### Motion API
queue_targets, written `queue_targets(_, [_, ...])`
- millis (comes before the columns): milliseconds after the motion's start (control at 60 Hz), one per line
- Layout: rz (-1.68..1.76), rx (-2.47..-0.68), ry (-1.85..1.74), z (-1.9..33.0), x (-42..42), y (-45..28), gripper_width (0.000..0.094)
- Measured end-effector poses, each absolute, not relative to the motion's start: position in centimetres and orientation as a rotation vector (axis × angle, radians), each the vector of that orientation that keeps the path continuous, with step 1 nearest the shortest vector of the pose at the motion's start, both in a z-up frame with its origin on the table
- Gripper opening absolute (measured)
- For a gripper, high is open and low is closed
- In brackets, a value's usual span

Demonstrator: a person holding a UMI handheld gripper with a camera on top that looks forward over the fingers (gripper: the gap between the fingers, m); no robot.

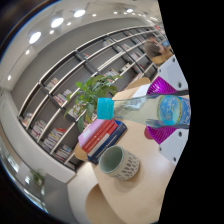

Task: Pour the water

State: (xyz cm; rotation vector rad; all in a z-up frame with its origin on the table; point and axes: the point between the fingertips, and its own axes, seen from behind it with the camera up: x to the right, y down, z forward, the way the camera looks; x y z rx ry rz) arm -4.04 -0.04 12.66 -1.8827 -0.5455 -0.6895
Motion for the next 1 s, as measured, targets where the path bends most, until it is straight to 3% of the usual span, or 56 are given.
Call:
queue_targets(150, [-0.996, -1.793, -0.939, 13.9, -2.7, 5.3, 0.0379])
queue_targets(400, [-1.355, -1.403, -1.460, 17.1, -6.1, 9.8, 0.0380])
queue_targets(783, [-1.705, -0.874, -1.862, 16.0, -10.9, 12.9, 0.0379])
queue_targets(1000, [-1.708, -0.926, -1.835, 15.8, -10.4, 12.5, 0.0379])
